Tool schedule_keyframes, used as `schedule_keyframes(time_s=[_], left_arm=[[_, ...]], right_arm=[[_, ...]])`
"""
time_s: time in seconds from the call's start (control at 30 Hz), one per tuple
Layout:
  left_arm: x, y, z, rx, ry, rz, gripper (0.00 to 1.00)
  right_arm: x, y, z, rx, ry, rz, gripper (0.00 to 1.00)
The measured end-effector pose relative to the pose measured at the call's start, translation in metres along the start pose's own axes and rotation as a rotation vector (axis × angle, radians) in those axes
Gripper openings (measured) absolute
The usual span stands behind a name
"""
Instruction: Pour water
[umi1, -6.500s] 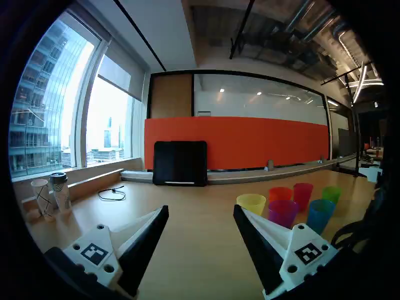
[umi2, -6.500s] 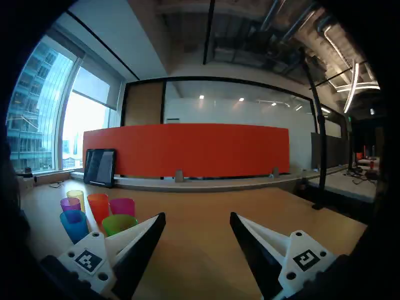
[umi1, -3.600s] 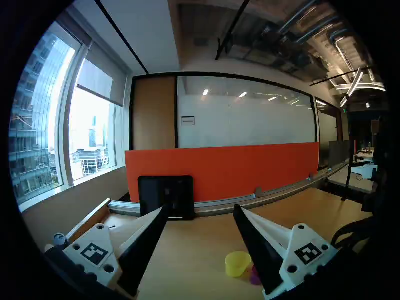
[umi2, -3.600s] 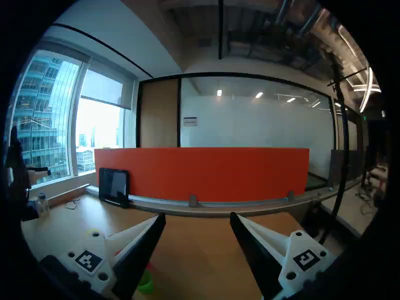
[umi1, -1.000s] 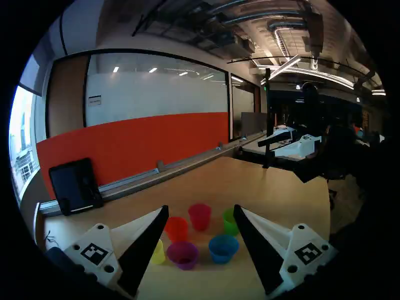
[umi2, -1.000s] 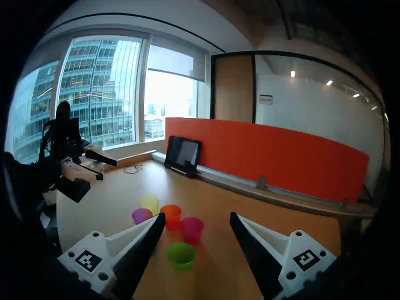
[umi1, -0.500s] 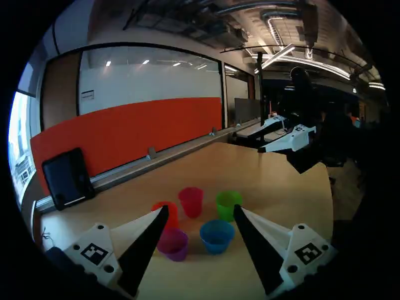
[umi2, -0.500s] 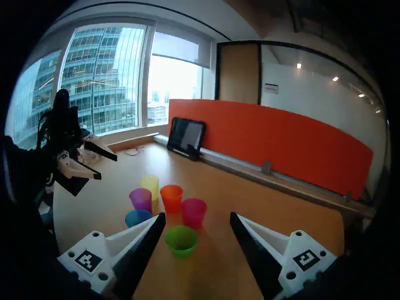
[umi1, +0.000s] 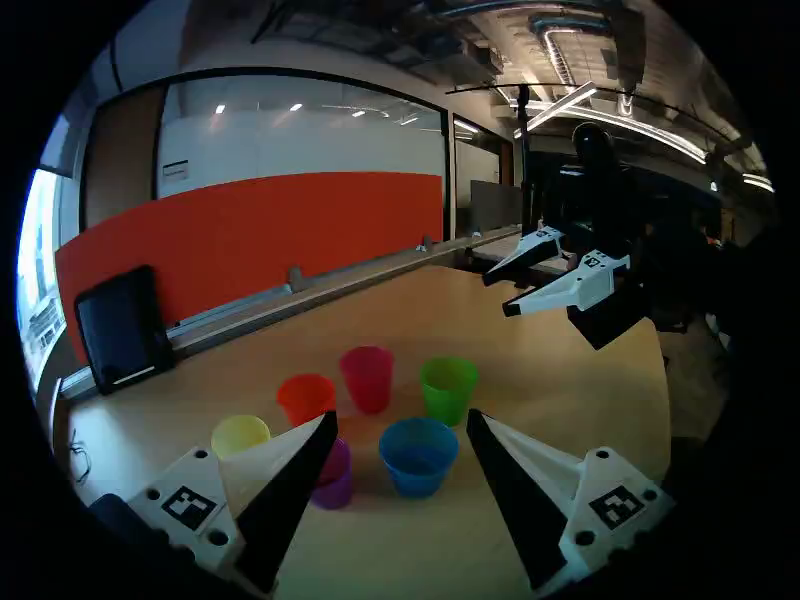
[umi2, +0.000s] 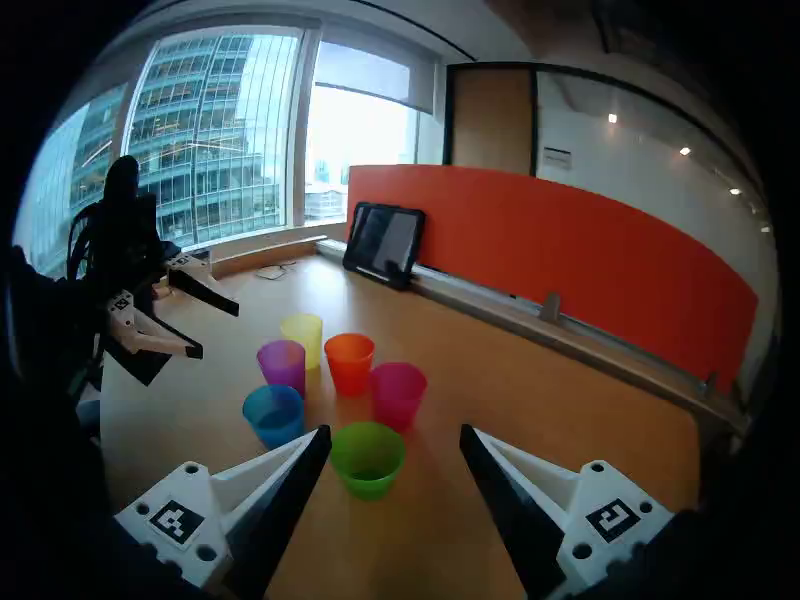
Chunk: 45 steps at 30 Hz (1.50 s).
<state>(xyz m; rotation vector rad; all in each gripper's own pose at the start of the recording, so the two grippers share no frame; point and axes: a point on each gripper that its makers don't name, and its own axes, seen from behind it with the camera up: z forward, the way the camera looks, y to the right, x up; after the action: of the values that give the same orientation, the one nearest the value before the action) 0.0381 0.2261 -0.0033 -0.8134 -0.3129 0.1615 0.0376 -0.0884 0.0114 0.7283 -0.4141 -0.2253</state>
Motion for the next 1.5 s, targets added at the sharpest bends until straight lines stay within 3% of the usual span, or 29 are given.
schedule_keyframes(time_s=[0.7,1.5], left_arm=[[-0.044,0.016,0.026,-0.021,-0.088,0.004,0.96],[-0.077,0.021,0.055,-0.022,-0.184,0.029,0.96]], right_arm=[[-0.04,-0.002,0.036,0.044,-0.081,-0.011,1.0],[-0.07,-0.018,0.058,0.096,-0.156,-0.05,1.0]])
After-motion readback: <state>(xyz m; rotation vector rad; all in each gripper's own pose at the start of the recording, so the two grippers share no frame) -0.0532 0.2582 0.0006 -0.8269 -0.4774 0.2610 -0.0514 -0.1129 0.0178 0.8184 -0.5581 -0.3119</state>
